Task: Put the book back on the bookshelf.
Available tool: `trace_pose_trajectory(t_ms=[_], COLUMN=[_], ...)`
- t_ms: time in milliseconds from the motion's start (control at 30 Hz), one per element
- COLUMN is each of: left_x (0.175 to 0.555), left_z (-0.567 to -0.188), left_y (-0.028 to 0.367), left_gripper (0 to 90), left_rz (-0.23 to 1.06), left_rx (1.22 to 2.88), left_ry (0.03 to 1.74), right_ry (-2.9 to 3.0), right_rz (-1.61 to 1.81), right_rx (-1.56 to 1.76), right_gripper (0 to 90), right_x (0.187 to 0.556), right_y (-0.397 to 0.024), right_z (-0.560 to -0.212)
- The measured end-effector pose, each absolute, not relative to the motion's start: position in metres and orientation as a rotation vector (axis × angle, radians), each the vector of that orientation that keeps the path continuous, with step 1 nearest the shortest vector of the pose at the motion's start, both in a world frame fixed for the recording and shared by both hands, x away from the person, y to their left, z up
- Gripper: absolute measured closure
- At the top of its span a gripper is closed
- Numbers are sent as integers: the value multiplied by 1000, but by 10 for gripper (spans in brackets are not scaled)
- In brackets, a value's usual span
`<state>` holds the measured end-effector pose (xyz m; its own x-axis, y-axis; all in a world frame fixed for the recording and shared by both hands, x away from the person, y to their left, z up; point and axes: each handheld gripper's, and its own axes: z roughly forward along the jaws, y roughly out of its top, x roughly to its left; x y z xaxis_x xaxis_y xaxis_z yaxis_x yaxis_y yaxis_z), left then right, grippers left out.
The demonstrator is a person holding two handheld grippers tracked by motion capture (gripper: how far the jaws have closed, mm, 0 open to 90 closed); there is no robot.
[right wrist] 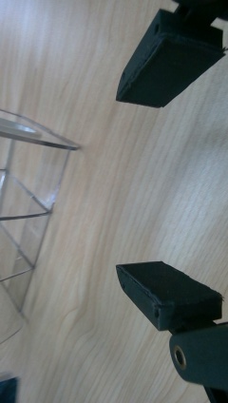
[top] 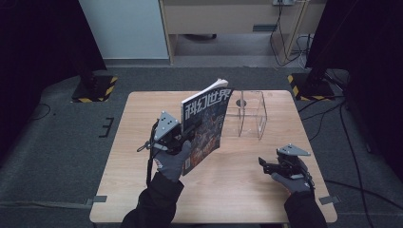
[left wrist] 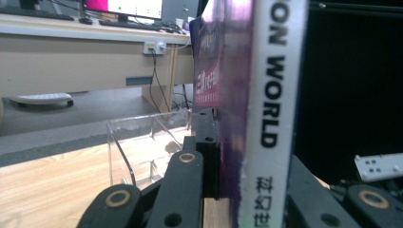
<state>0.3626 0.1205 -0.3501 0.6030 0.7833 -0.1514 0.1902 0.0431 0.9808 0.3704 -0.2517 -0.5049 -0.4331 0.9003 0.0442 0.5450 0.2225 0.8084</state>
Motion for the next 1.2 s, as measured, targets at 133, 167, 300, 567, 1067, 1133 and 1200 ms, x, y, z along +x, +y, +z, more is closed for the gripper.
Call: trace_pose_trajectory(t_ms=[133, 167, 300, 567, 1067, 1133, 1200], left_x=[369, 371, 378, 390, 421, 424, 428], left_z=[-345, -343, -337, -330, -323, -323, -323], left_y=[120, 119, 117, 114, 114, 114, 114], left_gripper=[820, 820, 819, 819, 819, 819, 819], left_rz=[562, 565, 591, 630, 664, 675, 686], left_rx=[1470, 1464, 1442, 1404, 1330, 1328, 1331], left_ry=[871, 872, 877, 893, 949, 954, 960], right_ry=[2108, 2113, 2136, 2156, 2151, 2156, 2157], right_rz=[1041, 1027, 980, 961, 972, 966, 966], right_rx=[1335, 1341, 1325, 1325, 1321, 1315, 1317], right_gripper=[137, 134, 121, 120, 115, 115, 115], right_x=[370, 370, 372, 372, 374, 374, 375], right_y=[-255, -255, -254, -250, -251, -251, -250], right_z=[-514, -516, -521, -524, -525, -526, -526])
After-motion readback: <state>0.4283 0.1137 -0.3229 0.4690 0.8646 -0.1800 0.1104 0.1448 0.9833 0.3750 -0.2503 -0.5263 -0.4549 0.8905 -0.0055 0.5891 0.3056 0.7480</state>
